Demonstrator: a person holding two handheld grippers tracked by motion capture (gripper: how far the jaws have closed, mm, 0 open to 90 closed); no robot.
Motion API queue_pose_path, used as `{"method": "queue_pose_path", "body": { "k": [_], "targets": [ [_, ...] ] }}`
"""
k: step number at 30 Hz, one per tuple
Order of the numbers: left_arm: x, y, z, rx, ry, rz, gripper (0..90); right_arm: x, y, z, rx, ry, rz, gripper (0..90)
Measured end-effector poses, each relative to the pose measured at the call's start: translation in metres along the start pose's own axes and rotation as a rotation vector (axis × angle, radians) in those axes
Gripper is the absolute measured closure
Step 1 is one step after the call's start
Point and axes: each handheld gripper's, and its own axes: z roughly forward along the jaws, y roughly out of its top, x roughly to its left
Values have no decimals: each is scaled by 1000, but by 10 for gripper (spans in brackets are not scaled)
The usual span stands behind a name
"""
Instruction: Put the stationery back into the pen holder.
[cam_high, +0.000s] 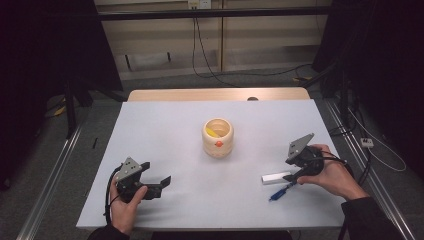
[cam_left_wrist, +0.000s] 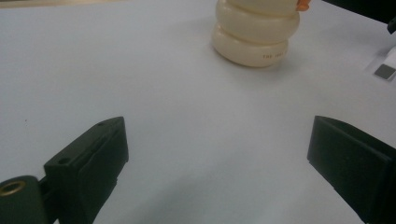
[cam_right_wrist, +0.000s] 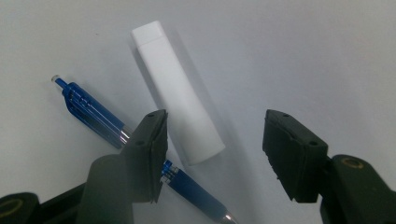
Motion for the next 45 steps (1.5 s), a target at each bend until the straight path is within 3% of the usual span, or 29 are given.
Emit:
{"method": "queue_pose_path", "body": {
  "k": [10, 16, 28, 38, 45],
  "targets": [
    [0, 0, 1, 7, -4, 2, 52, 6, 7, 8, 41, 37, -79, 507],
    [-1, 0, 0, 8, -5, 5, 52, 4, 7, 10, 52, 49, -78, 531],
    [-1, 1, 1, 8, -16, 7, 52, 5, 13, 21, 87, 83, -141, 575],
    [-1, 1, 2, 6, -22, 10, 52, -1, 7, 24, 110, 97, -129, 592],
    [-1, 0, 2, 5, -18, 7, 52, -4, 5, 25, 97, 119, -136, 627]
  ]
}}
